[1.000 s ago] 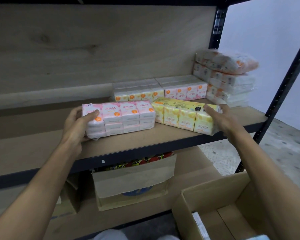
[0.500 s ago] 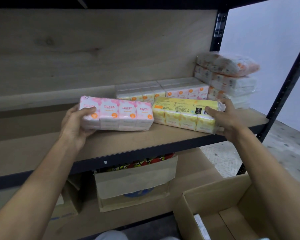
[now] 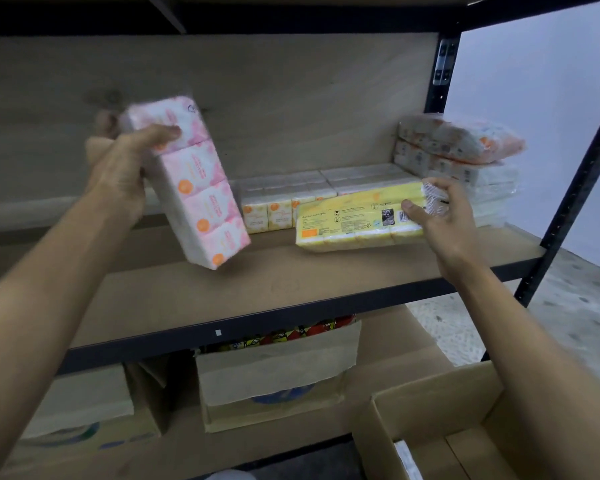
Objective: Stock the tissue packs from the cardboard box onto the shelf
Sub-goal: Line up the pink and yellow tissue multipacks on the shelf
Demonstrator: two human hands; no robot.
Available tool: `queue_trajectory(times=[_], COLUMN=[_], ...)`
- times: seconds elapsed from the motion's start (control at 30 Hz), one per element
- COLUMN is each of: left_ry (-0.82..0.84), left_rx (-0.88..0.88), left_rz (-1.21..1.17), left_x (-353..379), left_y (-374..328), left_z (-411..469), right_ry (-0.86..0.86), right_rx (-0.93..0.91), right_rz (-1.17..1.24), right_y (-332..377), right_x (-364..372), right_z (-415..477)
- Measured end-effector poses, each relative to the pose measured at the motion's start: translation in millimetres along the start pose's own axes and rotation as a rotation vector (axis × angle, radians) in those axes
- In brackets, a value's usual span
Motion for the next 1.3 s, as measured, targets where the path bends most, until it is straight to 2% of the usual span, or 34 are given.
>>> queue_trajectory(times=[0.13, 0.4, 0.47, 0.63, 0.73, 0.87, 1.03, 1.13, 1.3], left_ry=[0.182, 0.598, 0.645, 0.646, 0.652, 0.701, 0.811, 0.829, 0.793], left_rx=[0.005, -0.022, 0.020, 0.101, 0.129, 0.035, -0.098, -0.092, -0.098], left_rz=[0.186, 0.951, 1.053, 1.234, 1.309, 1.358, 1.391, 1.387, 1.289], left_x=[15.2, 49.8, 55.9, 67.0, 69.0, 63.0, 54.7, 53.8, 42.2], left_y=[-17.2, 5.4, 19.1, 55.2, 73.9, 91.9, 117.3, 122.9, 114.6], left_z=[6.1, -14.5, -16.6, -8.7, -6.3, -7.1, -15.0, -17.5, -24.1], right_ry=[0.012, 0.069, 0.119, 0.218, 0.226, 0.287, 0.313, 0.299, 0.448], right_rx=[-0.060, -0.103, -0.069, -0.024, -0.033, 0.001, 0.113, 0.176, 0.300], right_rz=[-0.024, -0.001, 0.036, 0.069, -0.003, -0.135, 0.005, -0.078, -0.139], right_y=[0.1, -16.2, -27.8, -47.7, -55.8, -58.6, -39.2, -42.2, -38.2], right_x=[3.2, 0.4, -5.3, -12.7, -15.5, -22.2, -23.2, -16.7, -4.5], right_z=[-1.1, -12.5, -10.7, -12.5, -9.3, 2.5, 6.3, 17.0, 27.0])
Point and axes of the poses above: each hand's wrist, its own z-axis towards the middle knuckle, its own x-axis out of the palm, y = z × x, the point moved 1 cm from there along z, towards the middle knuckle, and after that the axes turned 6 degrees about -z, right-handed, at the moved point
